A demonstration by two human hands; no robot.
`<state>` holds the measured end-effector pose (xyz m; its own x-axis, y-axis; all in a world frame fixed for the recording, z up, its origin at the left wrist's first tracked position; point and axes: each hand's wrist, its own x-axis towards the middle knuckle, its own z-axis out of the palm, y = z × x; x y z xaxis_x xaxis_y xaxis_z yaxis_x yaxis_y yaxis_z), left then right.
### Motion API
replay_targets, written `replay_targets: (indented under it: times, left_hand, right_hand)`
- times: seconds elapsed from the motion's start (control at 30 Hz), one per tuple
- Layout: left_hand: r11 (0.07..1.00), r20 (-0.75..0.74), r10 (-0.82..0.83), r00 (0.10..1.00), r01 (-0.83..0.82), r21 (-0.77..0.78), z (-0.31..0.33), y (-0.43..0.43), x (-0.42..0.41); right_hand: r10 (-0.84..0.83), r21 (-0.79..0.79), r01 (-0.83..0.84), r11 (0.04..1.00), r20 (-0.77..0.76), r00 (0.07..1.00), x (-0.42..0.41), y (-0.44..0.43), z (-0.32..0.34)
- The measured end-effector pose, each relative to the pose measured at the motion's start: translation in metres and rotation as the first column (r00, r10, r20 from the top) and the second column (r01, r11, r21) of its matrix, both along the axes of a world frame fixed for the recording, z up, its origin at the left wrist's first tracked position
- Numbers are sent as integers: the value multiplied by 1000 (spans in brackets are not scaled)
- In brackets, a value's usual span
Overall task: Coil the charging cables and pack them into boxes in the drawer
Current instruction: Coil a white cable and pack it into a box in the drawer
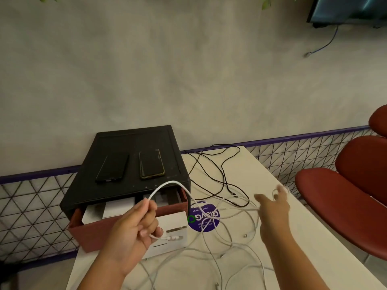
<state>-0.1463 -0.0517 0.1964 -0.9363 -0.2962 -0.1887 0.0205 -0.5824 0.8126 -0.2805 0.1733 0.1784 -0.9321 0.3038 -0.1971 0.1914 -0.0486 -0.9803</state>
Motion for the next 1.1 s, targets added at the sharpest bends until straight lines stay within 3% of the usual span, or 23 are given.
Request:
replay_targets:
  times: [0.07,0.17,0.23,0.3,0.37,0.43,0.53,0.63,0.7,0.77,0.83,0.93,1.03,1.1]
  left_hand:
    - [999,-11,-20,1000,20,-36,5,10,-6]
    - [998,-29,-46,999,45,-50,16,20,-12]
    - [997,-52,-51,997,48,-54,25,25,-14]
    - [996,-78,-66,995,62,-56,32,28,-14]
    - [993,-114,-114,987,109,-56,37,29,-15]
    - [988,-167,-155,974,157,-1,39,29,-15]
    - [974,-264,-108,959,155,164,43,26,-16]
    - [951,-306,58,950,40,306,53,21,-17]
    - [942,-313,155,937,-45,334,58,18,-18]
    - [942,-334,198,921,-86,323,60,19,-20]
    - [957,-345,208,915,-117,266,57,24,-23]
    - [980,-355,186,916,-198,5,47,34,-28]
    - [928,-350,83,933,-201,-314,31,41,-29]
    - [831,-311,-1,950,-172,-529,23,43,-27]
  right_hand:
    - [185,269,-144,952,-132,974,18,-16,12]
    - [321,718,-34,695,-268,908,36,-34,25]
    - [420,826,-1,564,-287,861,43,-39,29]
    - [604,823,-148,549,-267,751,49,-41,35]
    - [757,637,-485,599,-253,602,55,-44,42]
    - [821,554,-619,557,-254,512,60,-46,43]
    - [761,501,-588,635,-277,586,59,-45,37]
    - [709,462,-567,682,-229,667,50,-39,29]
    - [754,583,-573,575,-106,648,47,-34,22]
    - [828,724,-589,359,43,559,52,-35,15]
    - [878,807,-567,162,144,457,64,-40,13]
    - [920,832,-553,-38,245,305,84,-46,27]
    - [944,836,-540,-102,252,212,92,-43,50]
    - [970,860,-507,-51,164,180,91,-39,64]
